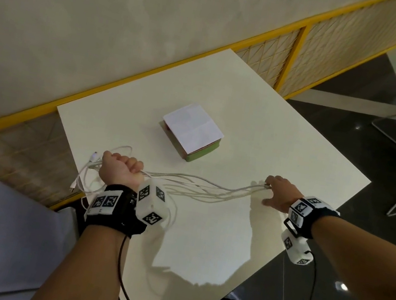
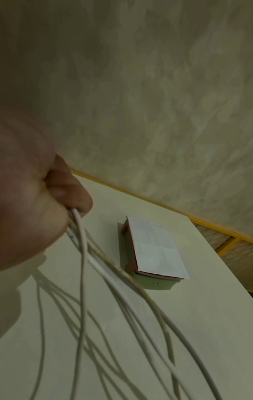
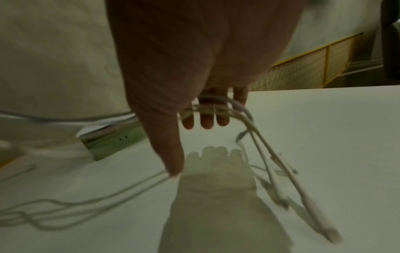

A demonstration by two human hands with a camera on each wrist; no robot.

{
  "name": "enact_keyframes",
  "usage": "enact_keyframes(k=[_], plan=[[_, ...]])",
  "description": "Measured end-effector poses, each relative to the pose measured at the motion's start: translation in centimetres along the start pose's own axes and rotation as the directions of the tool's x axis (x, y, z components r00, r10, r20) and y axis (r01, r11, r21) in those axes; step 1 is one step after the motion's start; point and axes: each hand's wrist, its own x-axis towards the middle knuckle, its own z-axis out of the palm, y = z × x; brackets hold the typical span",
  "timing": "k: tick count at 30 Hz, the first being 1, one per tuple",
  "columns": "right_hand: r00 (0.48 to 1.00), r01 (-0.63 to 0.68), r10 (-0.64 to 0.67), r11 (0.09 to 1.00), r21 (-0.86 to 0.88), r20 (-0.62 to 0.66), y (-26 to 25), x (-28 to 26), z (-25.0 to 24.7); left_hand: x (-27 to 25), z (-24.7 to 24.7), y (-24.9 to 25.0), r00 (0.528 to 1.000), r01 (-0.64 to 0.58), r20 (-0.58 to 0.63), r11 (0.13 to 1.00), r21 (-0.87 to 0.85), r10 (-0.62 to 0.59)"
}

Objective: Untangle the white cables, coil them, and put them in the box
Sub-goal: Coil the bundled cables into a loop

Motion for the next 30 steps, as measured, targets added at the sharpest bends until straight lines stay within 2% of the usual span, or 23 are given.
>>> enact_keyframes(k=[3,6,9,12,15,17,20,23,25,30], plan=[[0.997,0.071,-0.068,0.994,-0.088,0.038,-0.6,-0.2,-0.7,-0.6,-0.2,-0.4,1.000,0.000,0.003,1.000,-0.006,0.000],[0.970,0.243,-0.240,0.969,0.054,-0.046,-3.4,-1.6,-3.2,-1.1,-0.5,-0.8,1.000,0.014,0.012,1.000,-0.009,-0.014],[0.895,0.446,-0.435,0.855,0.264,-0.104,-9.3,-4.1,-5.1,-1.6,-0.3,-1.2,1.000,0.025,0.007,1.000,-0.017,-0.024],[0.805,0.590,-0.586,0.772,0.236,-0.093,-16.0,-5.6,-4.4,-2.5,0.3,-1.7,0.999,0.040,0.017,0.999,-0.030,-0.040],[0.746,0.663,-0.658,0.722,0.197,-0.102,-21.1,-5.9,-2.8,-3.4,0.6,-1.9,0.999,0.025,0.031,0.999,-0.045,-0.024],[0.774,0.630,-0.618,0.730,0.264,-0.137,-23.0,-6.3,-2.3,-3.5,0.4,-1.5,1.000,0.006,0.023,0.998,-0.064,-0.004],[0.835,0.541,-0.544,0.782,0.310,-0.083,-23.8,-6.7,-1.8,-3.3,-0.1,-1.2,1.000,0.015,0.017,0.995,-0.094,-0.013],[0.819,0.538,-0.574,0.765,0.353,-0.004,-23.5,-6.7,-1.3,-3.1,-0.6,-1.6,0.998,0.057,0.042,0.994,-0.098,-0.053],[0.827,0.519,-0.562,0.775,0.362,0.018,-23.0,-6.5,-1.5,-3.1,-1.0,-2.0,0.994,0.096,0.068,0.990,-0.100,-0.089],[0.858,0.513,-0.503,0.847,0.142,-0.102,-21.3,-6.2,-2.7,-3.5,-0.8,-2.4,0.962,0.229,0.173,0.970,-0.082,-0.213]])
